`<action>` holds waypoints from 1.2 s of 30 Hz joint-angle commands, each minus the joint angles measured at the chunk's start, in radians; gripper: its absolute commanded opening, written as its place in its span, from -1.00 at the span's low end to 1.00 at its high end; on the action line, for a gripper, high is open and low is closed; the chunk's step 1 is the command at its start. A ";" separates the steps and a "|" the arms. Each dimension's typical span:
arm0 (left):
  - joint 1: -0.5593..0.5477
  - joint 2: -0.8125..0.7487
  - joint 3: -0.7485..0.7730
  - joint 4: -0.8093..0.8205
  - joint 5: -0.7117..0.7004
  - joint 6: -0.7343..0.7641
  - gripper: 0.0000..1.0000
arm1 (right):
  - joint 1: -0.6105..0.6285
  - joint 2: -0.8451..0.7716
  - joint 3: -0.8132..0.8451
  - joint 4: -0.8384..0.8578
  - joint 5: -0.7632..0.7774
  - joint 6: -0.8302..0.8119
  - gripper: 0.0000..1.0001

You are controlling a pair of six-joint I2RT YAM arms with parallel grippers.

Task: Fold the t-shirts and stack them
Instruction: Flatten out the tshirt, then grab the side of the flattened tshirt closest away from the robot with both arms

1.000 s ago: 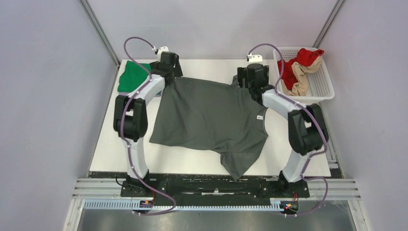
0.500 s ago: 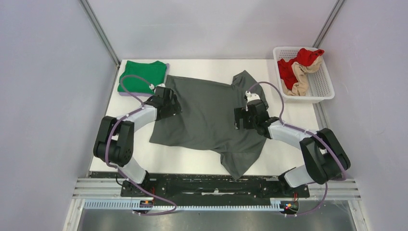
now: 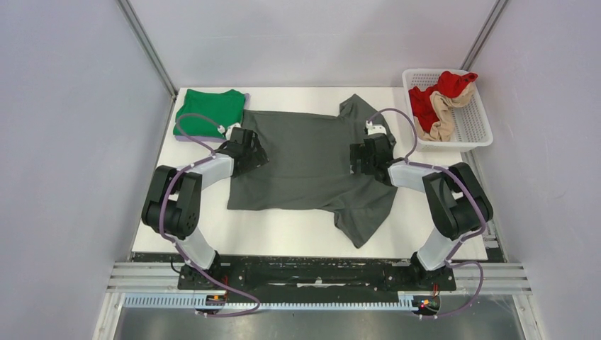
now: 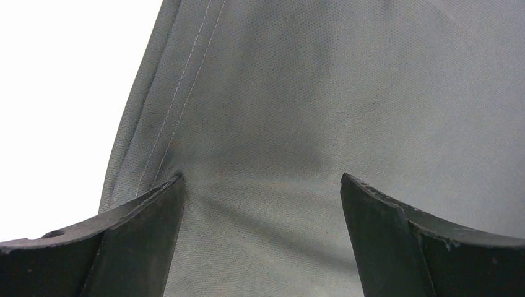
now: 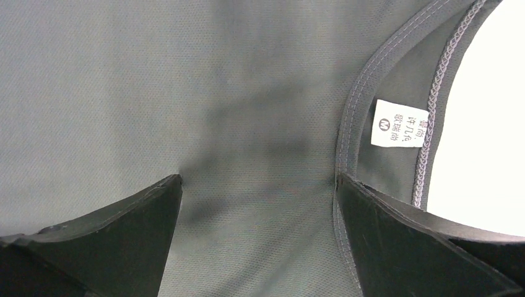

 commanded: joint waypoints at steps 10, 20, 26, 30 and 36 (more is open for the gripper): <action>-0.032 -0.292 -0.024 -0.184 -0.156 -0.097 0.99 | -0.011 -0.259 -0.046 0.000 0.065 -0.024 0.96; -0.040 -0.736 -0.351 -0.409 -0.255 -0.318 0.97 | -0.013 -0.662 -0.433 0.142 0.074 0.118 0.96; -0.040 -0.885 -0.489 -0.413 -0.258 -0.437 0.76 | -0.013 -0.779 -0.554 0.234 0.042 0.142 0.96; -0.040 -0.866 -0.526 -0.368 -0.271 -0.477 0.65 | -0.013 -0.802 -0.555 0.209 0.034 0.123 0.96; -0.040 -0.720 -0.501 -0.326 -0.249 -0.540 0.39 | -0.014 -0.801 -0.537 0.150 0.051 0.095 0.96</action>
